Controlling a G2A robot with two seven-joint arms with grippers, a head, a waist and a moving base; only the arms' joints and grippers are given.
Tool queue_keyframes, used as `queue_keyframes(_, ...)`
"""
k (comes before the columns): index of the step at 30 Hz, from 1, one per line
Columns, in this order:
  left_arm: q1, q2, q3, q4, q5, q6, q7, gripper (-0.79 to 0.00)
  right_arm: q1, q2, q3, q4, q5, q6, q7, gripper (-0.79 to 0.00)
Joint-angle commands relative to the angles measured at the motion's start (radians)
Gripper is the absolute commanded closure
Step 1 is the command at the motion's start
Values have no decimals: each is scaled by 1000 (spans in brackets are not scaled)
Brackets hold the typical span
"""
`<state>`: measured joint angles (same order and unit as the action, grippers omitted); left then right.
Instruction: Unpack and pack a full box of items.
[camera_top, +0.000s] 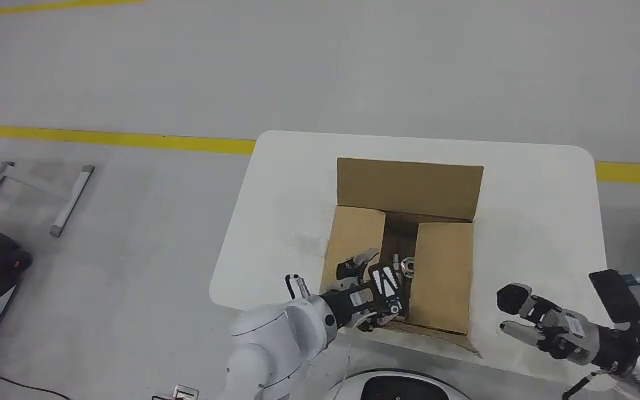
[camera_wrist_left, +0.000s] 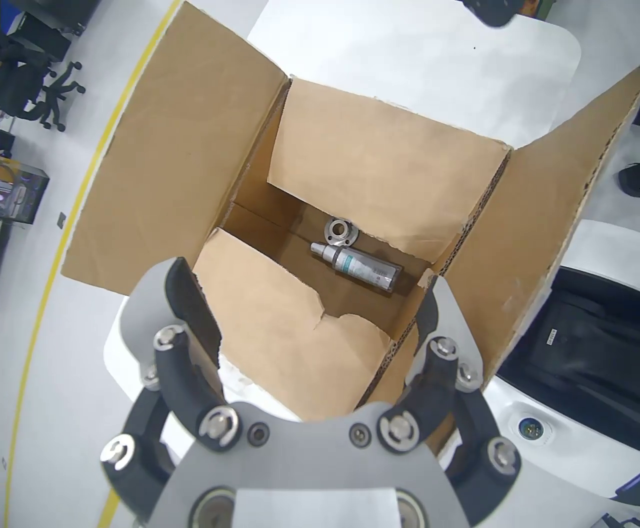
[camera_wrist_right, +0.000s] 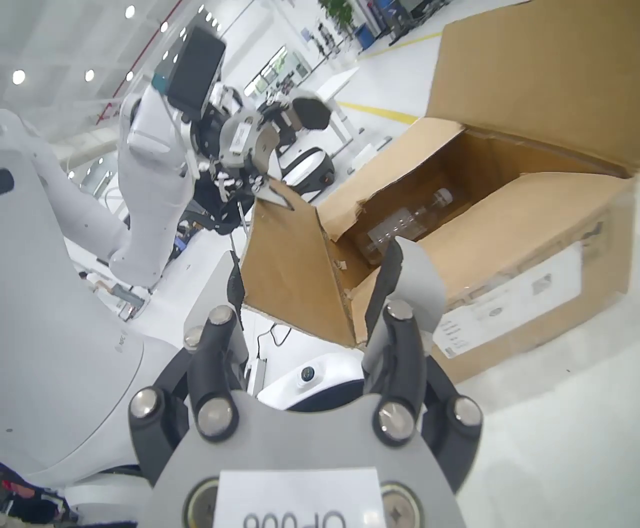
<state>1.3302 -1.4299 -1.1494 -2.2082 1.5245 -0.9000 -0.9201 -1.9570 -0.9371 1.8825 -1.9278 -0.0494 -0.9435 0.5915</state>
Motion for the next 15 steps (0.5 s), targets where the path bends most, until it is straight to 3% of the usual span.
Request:
queue_keyframes(1,4,10,-2,-7,-14,1,-1,-785,15,-1,10,-5,-30,98,-15,-9)
queue_keyframes(8,10,38,-4,-26,-44,7,-7,-785,35,-7,-119,-65,-62,175,-5,0)
queue_keyframes(15,20,60,-15,-69,-68,26,-26,-785,78,-4,-274,-79,-149,138,128,0)
